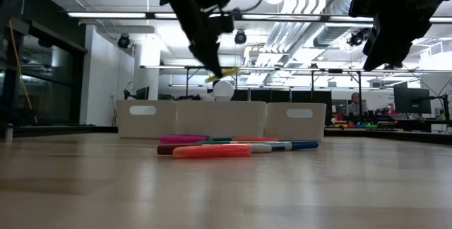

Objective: Pick & Place Markers
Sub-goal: Put the yellow pen into the middle white bin, then put the pink pen into the middle white bin

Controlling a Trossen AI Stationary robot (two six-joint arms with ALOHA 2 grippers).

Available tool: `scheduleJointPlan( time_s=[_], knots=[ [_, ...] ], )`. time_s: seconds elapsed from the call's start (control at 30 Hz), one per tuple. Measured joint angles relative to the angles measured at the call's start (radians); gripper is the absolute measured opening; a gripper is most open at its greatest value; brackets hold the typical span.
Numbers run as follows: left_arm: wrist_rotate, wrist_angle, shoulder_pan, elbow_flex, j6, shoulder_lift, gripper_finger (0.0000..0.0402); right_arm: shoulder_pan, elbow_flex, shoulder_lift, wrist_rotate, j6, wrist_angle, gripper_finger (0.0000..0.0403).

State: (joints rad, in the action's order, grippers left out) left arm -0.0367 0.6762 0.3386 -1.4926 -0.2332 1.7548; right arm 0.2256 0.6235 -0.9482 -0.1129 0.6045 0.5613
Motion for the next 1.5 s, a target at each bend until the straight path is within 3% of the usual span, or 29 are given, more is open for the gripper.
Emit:
scheduleJointPlan(
  time_s=[0.23, 0.53, 0.93, 1.33, 1.5],
  knots=[
    [0.045, 0.096, 0.048, 0.007, -0.006, 0.058, 0.0032, 0.0, 0.0, 0.0, -0.024, -0.011, 0.005, 0.0],
    [0.053, 0.05, 0.034, -0.004, -0.024, 0.128, 0.0033, 0.0, 0.0, 0.0, -0.034, -0.011, 0.029, 0.0],
    [0.048, 0.083, 0.025, -0.001, -0.023, 0.128, 0.0068, 0.0, 0.0, 0.0, -0.031, -0.003, 0.034, 0.0],
    [0.05, 0.098, 0.026, -0.002, 0.002, 0.128, 0.0074, 0.0, 0.0, 0.0, -0.03, -0.002, 0.033, 0.0],
    [0.095, 0.244, 0.027, -0.086, 0.041, 0.128, 0.0074, 0.0, 0.0, 0.0, -0.03, -0.002, 0.033, 0.0]
  ],
)
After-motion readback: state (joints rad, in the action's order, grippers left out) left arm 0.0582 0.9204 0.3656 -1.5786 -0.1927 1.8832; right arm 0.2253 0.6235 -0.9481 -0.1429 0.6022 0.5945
